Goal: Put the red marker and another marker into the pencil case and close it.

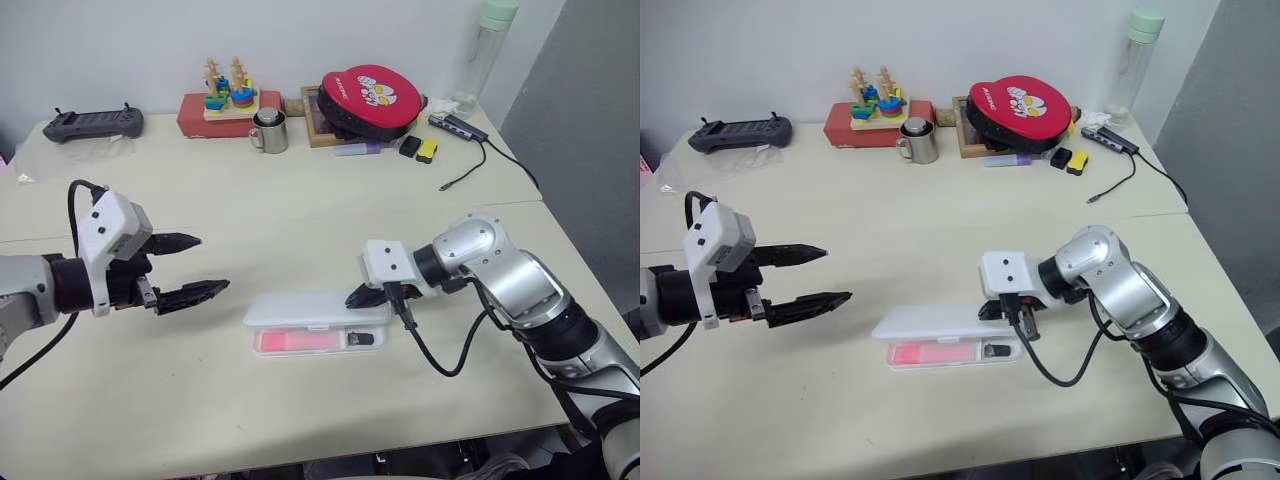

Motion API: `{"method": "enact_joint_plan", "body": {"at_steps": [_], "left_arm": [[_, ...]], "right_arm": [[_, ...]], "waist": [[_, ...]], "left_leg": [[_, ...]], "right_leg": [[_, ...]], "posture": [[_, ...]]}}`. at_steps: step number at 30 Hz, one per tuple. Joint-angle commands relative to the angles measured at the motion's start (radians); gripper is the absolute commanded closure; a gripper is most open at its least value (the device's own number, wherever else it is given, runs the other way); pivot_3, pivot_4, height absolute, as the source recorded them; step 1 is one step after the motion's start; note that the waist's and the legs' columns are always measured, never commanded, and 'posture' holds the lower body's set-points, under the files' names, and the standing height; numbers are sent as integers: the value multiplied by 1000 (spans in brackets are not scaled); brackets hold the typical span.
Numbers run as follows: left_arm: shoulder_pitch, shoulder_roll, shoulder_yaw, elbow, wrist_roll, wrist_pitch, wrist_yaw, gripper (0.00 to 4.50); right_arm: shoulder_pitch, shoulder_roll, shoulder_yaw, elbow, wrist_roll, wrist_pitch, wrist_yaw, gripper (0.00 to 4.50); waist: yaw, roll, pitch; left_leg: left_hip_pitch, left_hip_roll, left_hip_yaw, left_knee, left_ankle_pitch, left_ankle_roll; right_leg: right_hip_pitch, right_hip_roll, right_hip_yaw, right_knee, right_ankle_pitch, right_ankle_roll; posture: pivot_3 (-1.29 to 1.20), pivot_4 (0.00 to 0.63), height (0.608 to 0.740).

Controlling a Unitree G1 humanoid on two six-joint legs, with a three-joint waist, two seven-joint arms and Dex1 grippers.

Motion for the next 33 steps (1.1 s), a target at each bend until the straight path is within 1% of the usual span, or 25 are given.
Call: {"method": "enact_joint_plan", "body": {"at_steps": [1, 6, 13, 19, 23, 27, 29, 31, 33], "left_arm": [[-13, 6, 8, -8, 1, -13, -2, 0], [-13, 13, 8, -5, 1, -12, -8, 0], [-4, 25, 21, -8, -1, -1, -22, 0], [-6, 22, 20, -14, -2, 6, -18, 0], [27, 7, 30, -17, 4, 1, -20, 0], [94, -57, 46, -24, 13, -13, 19, 0], [112, -112, 59, -32, 19, -24, 71, 0], [129, -155, 67, -46, 19, -21, 111, 0], [143, -171, 70, -59, 17, -13, 130, 0]], "right_arm": [[30, 16, 31, -33, 8, 25, -26, 4459], [33, 49, 49, 10, 2, 45, -61, 4459], [72, 71, 115, 107, -41, 25, -100, 4459], [82, 73, 137, 158, -76, -18, -116, 4459], [59, 73, 76, 91, -3, 43, -91, 4459], [3, 63, -19, 18, 74, 124, -89, 4459], [-27, 58, -79, -5, 115, 168, -104, 4459], [-36, 46, -120, -17, 138, 189, -119, 4459], [-35, 36, -139, -23, 152, 198, -127, 4459]], "waist": [[0, 0, 0], [-1, 0, 0], [-1, -1, -1], [-3, -1, -1], [-3, -1, -1], [-1, 0, 0], [-1, 0, 0], [1, -1, -1], [1, -1, -1]], "left_leg": [[0, 0, 0, 0, 0, 0], [0, 0, 0, 0, 0, 0], [1, 0, 0, 0, 0, 0], [9, 0, 0, -1, 0, 0], [13, 0, 0, 0, 0, 0], [12, 0, 0, 0, 0, 0], [8, 0, -1, 0, 0, 0], [7, 0, -1, 0, 0, 0], [7, 0, -2, -1, 0, 0]], "right_leg": [[0, 0, 0, 0, 0, 0], [0, 0, 0, 0, 0, 0], [0, 0, 0, 0, 0, 0], [8, 1, 0, 0, -1, 0], [12, 1, 0, 0, -3, 3], [11, 1, 0, 0, -3, 3], [8, 1, 0, 0, 0, -1], [8, 1, -1, -1, 0, -1], [8, 0, -1, -1, 0, -1]], "posture": [[0, 150, 740], [0, 150, 740], [0, 150, 740], [0, 150, 740], [0, 150, 740], [0, 150, 740], [0, 150, 740], [0, 150, 740], [0, 150, 740]]}}
